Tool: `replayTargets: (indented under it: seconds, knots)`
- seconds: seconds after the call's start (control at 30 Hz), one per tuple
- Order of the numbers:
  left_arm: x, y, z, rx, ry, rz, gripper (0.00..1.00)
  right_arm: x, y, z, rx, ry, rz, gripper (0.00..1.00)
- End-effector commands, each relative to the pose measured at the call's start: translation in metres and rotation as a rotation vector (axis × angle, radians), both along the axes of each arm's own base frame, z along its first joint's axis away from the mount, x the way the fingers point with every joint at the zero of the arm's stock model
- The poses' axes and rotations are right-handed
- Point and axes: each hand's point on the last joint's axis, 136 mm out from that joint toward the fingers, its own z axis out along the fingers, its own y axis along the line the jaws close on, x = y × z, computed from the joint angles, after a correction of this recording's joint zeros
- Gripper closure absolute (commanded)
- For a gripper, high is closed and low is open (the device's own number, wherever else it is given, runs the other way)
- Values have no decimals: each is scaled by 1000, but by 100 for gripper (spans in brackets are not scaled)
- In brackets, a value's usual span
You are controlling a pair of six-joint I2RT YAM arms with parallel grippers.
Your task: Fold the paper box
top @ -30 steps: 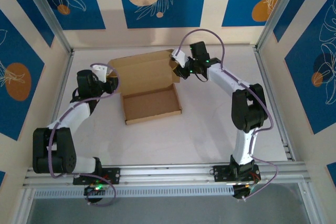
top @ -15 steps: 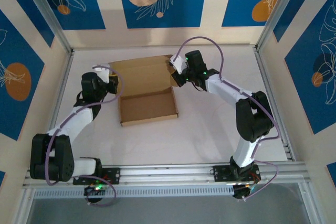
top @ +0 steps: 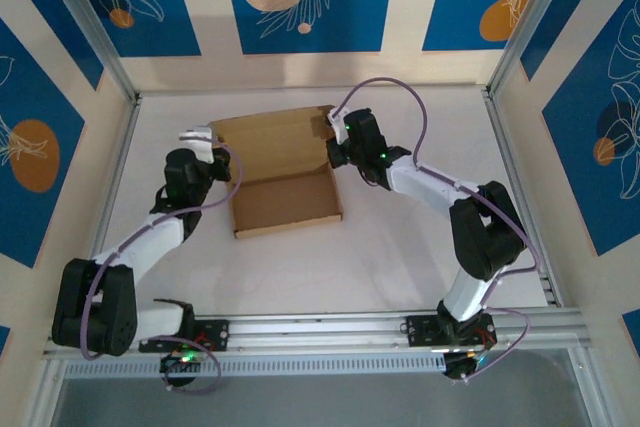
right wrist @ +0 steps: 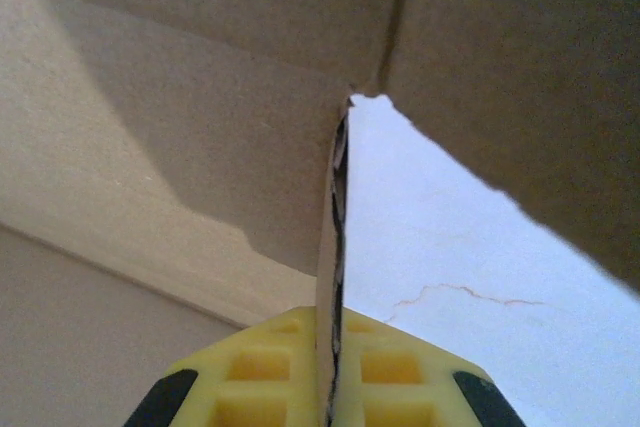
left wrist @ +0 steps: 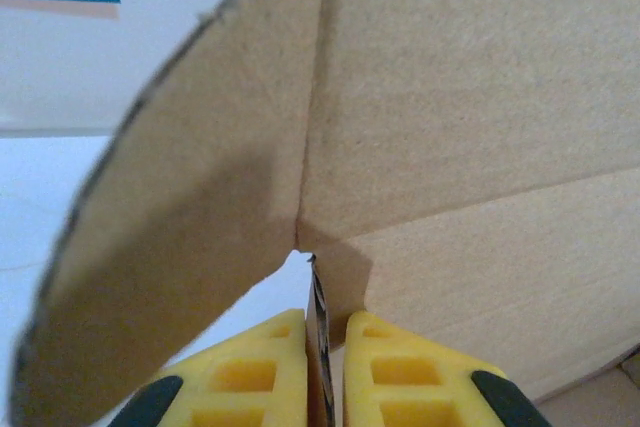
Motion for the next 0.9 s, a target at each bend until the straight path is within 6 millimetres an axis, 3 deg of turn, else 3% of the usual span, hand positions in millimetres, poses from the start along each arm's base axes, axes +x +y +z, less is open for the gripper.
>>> replayTargets:
  seconds: [0.0,0.3,0.53,0.87]
  knots:
    - [3,-9,34,-61,-147,15,88,3,12,34,103,-154,-51,100]
    - [15,-26,35,-55,-269,24,88,16,18,44,145,-334,-118,100]
    - [26,-26,13,-78,-308,47,88,24,14,48,196,-395,-116,100]
    - [26,-40,-11,-108,-314,31,88,26,11,4,252,-285,-159,100]
